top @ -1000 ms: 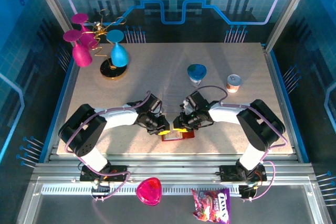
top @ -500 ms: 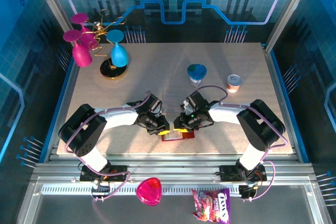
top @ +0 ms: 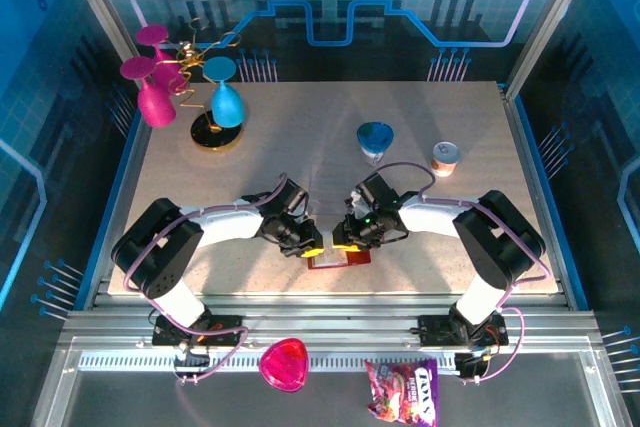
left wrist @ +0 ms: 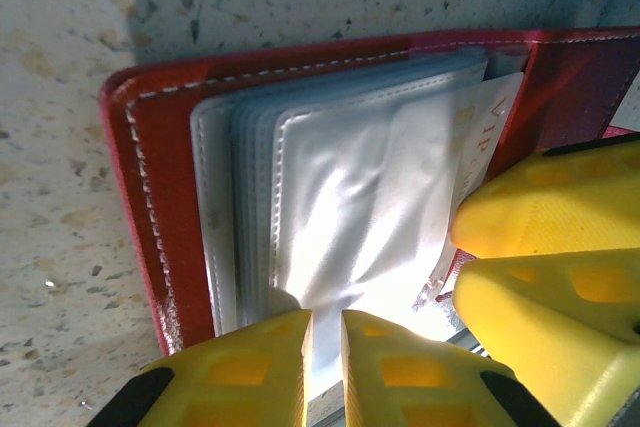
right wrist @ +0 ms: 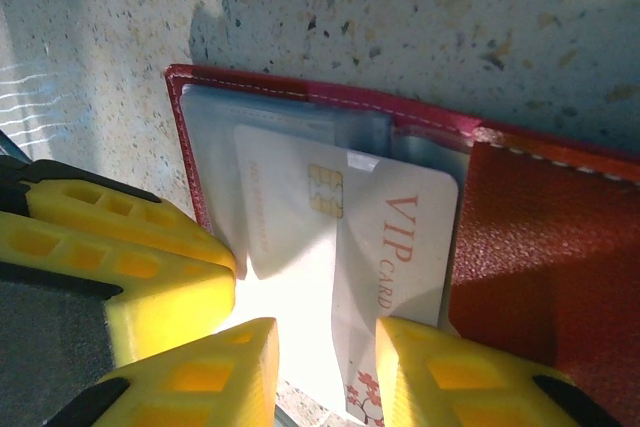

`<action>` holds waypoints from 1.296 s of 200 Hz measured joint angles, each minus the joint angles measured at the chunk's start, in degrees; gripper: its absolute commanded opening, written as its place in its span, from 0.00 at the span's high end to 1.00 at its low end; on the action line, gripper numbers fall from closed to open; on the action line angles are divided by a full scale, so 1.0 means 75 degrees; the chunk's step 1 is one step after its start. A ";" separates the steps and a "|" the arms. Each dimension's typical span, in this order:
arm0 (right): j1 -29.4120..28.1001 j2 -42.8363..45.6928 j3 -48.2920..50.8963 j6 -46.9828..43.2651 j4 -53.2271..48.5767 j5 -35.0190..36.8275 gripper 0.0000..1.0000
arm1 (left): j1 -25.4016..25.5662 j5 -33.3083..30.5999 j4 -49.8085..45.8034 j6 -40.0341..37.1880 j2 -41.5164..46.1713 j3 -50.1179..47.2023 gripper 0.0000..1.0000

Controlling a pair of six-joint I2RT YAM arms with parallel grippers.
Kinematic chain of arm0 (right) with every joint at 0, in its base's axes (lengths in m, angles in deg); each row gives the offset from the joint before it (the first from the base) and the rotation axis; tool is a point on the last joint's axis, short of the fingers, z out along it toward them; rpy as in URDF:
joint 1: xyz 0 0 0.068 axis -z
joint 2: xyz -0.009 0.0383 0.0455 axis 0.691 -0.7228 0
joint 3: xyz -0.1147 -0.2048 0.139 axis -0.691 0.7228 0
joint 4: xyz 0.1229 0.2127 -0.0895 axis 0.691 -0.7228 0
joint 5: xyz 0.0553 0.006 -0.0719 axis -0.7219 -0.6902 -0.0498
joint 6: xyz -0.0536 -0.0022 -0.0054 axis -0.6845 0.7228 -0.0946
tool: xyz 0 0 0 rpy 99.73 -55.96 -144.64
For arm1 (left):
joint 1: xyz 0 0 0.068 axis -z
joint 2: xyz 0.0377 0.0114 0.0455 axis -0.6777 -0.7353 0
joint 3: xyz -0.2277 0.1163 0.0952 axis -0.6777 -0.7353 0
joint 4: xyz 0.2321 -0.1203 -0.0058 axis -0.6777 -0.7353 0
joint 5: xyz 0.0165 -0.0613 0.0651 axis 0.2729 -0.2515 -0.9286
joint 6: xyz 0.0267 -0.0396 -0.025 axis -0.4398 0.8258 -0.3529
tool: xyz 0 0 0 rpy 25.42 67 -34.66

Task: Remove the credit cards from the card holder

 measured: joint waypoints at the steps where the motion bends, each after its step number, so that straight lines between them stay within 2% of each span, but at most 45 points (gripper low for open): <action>1: 0.0000 0.0003 0.0000 0.0000 0.0000 0.0000 0.68 | 0.0000 0.0000 0.0000 0.0000 0.0000 0.0000 0.84; 109: 0.0277 0.0516 0.0134 0.0038 0.0233 -0.0096 0.69 | 0.0000 0.0000 -0.0032 0.0038 0.0023 0.0315 0.84; 259: 0.0807 0.0201 0.0761 0.0038 0.0886 -0.0775 0.71 | 0.0105 0.0020 -0.0006 0.0169 -0.0274 0.0519 0.87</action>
